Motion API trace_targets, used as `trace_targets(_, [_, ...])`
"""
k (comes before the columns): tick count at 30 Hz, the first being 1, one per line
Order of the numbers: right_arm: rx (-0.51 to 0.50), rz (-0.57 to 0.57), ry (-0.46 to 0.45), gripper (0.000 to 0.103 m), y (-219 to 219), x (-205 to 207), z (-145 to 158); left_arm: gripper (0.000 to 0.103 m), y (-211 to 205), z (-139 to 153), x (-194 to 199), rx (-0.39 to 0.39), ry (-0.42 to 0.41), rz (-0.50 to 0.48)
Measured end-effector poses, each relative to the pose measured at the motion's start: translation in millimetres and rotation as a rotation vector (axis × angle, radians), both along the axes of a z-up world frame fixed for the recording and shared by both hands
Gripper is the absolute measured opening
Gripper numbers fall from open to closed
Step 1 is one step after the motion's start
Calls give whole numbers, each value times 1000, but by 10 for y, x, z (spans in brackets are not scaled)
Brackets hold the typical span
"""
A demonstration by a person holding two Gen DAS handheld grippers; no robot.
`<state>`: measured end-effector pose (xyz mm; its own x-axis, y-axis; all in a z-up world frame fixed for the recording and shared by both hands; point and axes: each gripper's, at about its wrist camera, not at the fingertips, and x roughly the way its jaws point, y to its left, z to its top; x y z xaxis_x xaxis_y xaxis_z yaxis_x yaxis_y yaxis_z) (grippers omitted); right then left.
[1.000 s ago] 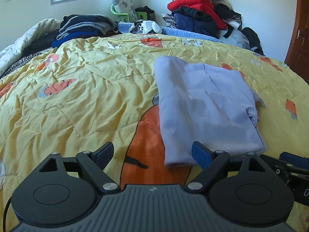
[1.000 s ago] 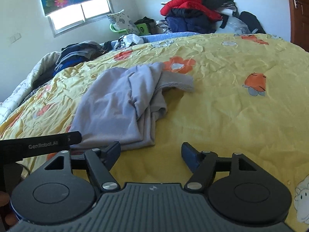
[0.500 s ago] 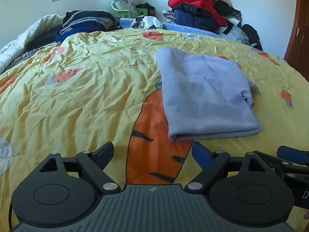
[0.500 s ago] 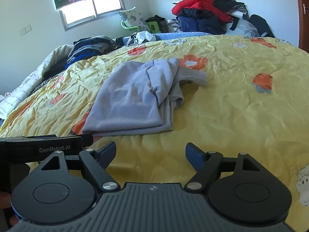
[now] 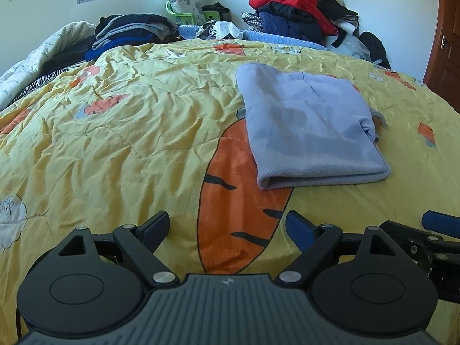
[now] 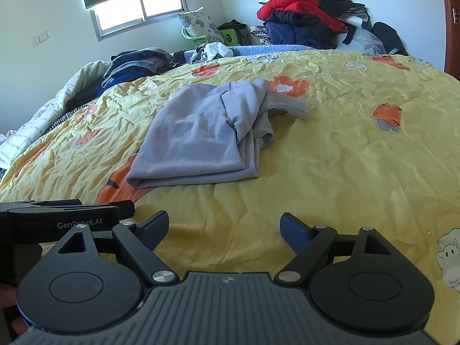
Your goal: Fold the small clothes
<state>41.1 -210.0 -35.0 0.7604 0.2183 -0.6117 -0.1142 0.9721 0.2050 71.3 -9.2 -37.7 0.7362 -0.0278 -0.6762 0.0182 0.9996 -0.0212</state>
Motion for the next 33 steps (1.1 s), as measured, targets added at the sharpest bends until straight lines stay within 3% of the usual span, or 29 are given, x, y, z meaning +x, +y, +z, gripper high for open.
trace_targets(5, [-68,-19,-11,94,29,-30,-33,89,30,-38,-33,6,-13,-2])
trace_targets(7, [-106,-23,-16,95,53,-37,-44,94,31,-59,-49,19,-21,-15])
trace_targets(9, [-113,-28,-14,98,57,-42,-66,100,34,-86,-69,24,-25,-29])
trace_targets(14, [-123,-50,-4,102,47,-54,-123,102,49,-131,-131,35,-62,-39])
trace_targets(33, [-211,-106,2,103,198,-75,-204,103,60,-160,-150,28,-84,-43])
